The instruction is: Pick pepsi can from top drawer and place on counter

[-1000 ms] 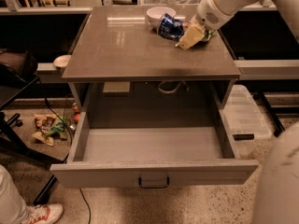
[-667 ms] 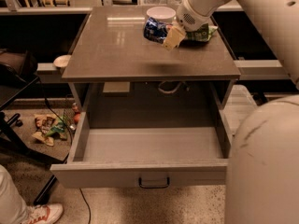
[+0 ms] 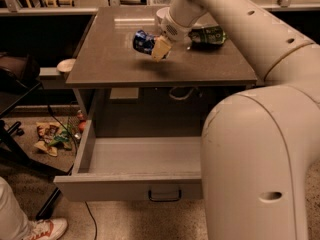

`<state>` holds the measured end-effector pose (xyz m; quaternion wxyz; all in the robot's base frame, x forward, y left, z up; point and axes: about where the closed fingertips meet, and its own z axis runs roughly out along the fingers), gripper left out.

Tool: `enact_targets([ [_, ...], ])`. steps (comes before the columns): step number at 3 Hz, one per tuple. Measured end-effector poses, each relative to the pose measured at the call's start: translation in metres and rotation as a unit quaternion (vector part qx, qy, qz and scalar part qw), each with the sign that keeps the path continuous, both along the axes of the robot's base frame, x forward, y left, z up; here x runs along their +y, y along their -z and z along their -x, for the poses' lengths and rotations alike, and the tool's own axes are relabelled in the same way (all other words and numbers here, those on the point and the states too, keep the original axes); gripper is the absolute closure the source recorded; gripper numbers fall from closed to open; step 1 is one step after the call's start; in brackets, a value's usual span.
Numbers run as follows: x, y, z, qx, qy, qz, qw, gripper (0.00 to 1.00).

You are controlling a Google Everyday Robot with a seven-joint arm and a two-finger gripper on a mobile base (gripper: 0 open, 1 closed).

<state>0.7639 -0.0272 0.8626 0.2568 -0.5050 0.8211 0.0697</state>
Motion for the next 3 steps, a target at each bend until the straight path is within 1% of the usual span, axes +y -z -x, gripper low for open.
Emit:
enact_targets([
  [1,0.016,0.014,-0.012,0.010,0.001,-0.004,0.9999,0.85],
  [2,0.022,0.022,-0.019,0.015,0.004,-0.009,0.9998,0.61],
  [3,0.022,0.022,-0.023,0.016,0.008,-0.013,0.9998,0.37],
])
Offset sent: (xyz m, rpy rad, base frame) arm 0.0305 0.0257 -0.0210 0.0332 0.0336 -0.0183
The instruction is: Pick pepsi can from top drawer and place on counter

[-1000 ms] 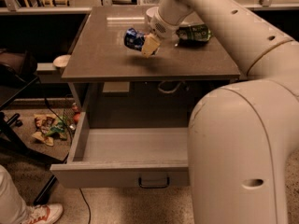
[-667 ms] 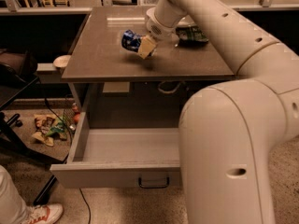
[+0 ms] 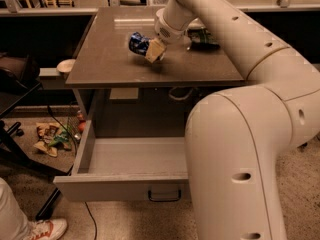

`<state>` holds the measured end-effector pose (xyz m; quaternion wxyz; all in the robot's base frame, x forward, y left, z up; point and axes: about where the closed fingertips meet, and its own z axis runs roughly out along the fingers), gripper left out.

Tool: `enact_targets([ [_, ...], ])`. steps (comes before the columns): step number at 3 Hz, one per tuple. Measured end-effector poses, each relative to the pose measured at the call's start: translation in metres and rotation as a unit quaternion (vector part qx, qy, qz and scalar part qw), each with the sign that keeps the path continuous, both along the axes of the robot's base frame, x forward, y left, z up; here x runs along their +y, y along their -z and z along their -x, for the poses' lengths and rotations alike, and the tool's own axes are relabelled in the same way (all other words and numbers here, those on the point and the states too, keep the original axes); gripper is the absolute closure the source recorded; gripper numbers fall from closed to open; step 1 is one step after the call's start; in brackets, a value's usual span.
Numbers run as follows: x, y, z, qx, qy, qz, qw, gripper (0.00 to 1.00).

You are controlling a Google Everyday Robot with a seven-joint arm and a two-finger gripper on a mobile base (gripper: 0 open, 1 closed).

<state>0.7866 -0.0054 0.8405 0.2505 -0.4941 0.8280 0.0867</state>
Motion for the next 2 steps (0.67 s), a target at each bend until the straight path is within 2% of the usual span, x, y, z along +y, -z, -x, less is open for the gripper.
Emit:
enact_targets([
  [1,-0.0006,-0.0005,-0.0007,0.000,0.001,-0.002,1.0000,0.14],
  [2,-0.0049,-0.0042,-0.0014,-0.005,0.008,-0.003,0.9999,0.00],
])
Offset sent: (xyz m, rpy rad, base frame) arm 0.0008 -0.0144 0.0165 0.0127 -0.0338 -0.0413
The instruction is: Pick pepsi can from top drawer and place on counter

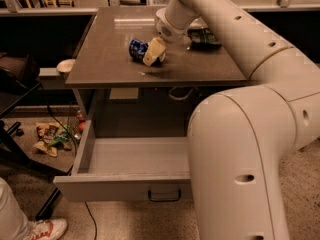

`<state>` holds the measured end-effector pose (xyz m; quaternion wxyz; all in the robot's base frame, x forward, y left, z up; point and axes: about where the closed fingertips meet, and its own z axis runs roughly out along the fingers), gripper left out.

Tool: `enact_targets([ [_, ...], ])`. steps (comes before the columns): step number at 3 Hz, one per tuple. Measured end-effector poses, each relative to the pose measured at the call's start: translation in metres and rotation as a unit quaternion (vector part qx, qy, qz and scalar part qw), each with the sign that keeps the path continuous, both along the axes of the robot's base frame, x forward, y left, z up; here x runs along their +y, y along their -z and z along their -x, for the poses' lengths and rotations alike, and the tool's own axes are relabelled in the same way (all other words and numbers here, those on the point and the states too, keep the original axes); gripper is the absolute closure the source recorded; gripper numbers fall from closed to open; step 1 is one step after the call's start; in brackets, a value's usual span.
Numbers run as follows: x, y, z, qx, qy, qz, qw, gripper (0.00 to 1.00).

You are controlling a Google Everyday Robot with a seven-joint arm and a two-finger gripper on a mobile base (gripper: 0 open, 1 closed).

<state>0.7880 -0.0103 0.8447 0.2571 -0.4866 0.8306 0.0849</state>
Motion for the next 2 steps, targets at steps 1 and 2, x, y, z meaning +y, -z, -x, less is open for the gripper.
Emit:
enact_targets([
  [1,-0.016,-0.015,0.004,-0.017,0.013,-0.021,0.9995,0.00],
  [2,-0.041,-0.044,0.018,-0.054,0.019,-0.060,0.9965,0.00],
])
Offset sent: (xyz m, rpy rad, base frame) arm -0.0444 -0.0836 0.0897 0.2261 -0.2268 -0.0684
